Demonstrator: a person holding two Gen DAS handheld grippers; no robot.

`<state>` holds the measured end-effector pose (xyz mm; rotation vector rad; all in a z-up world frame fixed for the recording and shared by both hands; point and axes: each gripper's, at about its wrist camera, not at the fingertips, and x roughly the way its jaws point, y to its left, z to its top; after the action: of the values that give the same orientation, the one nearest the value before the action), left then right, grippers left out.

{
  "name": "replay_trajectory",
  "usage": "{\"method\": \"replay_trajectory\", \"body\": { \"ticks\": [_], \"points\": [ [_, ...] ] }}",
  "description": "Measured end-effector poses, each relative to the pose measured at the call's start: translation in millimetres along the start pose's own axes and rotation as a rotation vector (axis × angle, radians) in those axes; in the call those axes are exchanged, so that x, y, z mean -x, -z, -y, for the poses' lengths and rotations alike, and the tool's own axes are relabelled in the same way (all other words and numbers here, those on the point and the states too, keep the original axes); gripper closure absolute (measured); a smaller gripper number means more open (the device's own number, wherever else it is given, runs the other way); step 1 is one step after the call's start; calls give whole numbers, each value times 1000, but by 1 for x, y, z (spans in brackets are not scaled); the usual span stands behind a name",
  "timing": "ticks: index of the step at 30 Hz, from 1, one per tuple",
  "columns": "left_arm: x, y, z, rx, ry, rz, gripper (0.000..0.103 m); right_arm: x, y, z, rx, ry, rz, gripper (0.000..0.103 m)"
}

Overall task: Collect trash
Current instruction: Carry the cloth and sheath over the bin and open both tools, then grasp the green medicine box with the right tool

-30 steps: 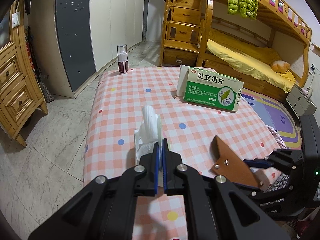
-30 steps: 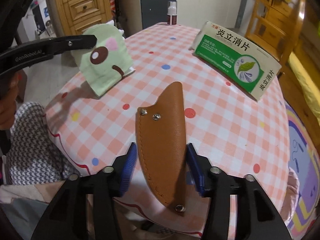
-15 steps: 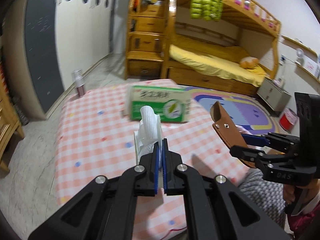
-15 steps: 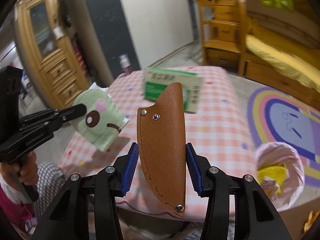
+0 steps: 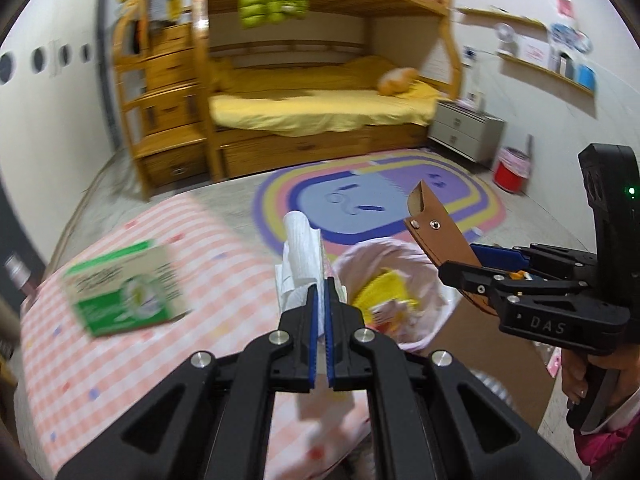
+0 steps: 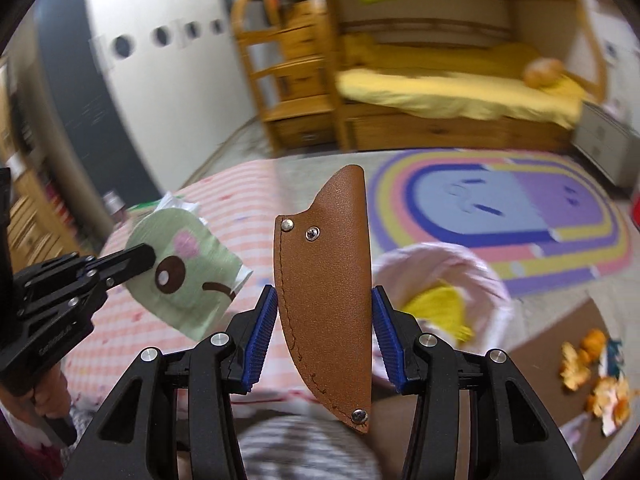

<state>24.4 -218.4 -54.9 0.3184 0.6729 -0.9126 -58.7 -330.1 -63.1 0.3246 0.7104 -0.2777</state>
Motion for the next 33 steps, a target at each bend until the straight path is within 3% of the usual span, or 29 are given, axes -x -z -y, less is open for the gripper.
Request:
{"method": "replay_trajectory", "body": {
  "ticks": [5, 13, 15, 17, 18, 19, 20, 25, 33],
  "points": [
    [-46, -25, 37, -54, 69, -28, 102, -6, 3, 49, -80, 88, -1, 54],
    [-98, -51, 67, -82, 112, -62, 100, -28, -3, 96, -171, 133, 2, 54],
    [-105, -57, 66, -72, 104, -63, 83, -33, -6, 101, -180, 137, 4, 54],
    [-104, -61, 63, -53, 87, -40, 35, -42, -10, 106, -187, 137, 5, 52],
    [-101, -61, 59, -42, 74, -18, 32, -47, -11, 108, -187, 137, -1, 45],
    [-99, -63, 58, -35, 71, -7, 31, -50, -12, 110, -190, 141, -5, 35],
    [-97, -63, 54, -26, 65, -4, 31, -51, -12, 111, -194, 148, -2, 33],
    [-85, -59, 33, 22, -15, 3, 31, -38, -10, 113, -225, 152, 20, 33],
    [-42, -18, -4, 66, -126, -15, 31, -9, -10, 82, -191, 106, 43, 41]
  ]
}}
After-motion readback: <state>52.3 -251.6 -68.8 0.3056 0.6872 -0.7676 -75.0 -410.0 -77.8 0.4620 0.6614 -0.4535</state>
